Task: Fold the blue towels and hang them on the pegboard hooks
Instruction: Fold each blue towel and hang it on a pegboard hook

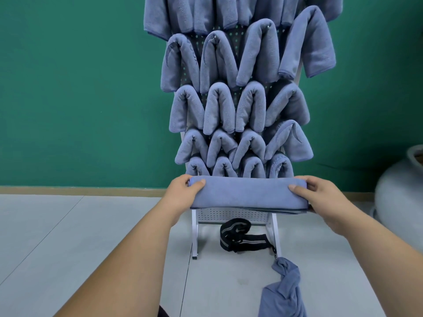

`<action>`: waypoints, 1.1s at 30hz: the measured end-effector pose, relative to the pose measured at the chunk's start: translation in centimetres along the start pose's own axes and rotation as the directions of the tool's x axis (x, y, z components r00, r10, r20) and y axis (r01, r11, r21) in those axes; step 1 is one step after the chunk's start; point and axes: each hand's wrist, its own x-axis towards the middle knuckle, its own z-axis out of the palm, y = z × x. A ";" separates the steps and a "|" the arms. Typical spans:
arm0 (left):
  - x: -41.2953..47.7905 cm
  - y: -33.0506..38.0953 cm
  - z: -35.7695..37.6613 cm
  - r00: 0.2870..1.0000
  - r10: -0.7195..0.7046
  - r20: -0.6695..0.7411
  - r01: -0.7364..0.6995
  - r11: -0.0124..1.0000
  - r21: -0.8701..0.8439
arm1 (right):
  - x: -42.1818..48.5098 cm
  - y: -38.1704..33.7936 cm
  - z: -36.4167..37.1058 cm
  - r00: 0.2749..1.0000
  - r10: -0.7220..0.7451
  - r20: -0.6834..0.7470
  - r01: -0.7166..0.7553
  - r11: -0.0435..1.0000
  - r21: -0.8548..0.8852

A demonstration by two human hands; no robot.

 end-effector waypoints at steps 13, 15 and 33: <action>0.0 -1.3 0.8 0.966 0.191 -0.173 -0.097 0.891 0.443 | 0.2 0.8 1.6 0.974 -0.006 -0.229 -0.034 0.985 -0.171; -0.4 -1.2 1.7 0.969 0.166 -0.183 -0.055 0.867 0.495 | 0.2 1.1 2.7 0.967 -0.036 -0.251 -0.021 0.974 -0.224; -4.1 -1.6 6.4 0.967 -0.253 0.031 0.249 0.911 -0.328 | -2.0 1.7 15.5 0.999 0.038 -0.004 -0.038 0.998 -0.047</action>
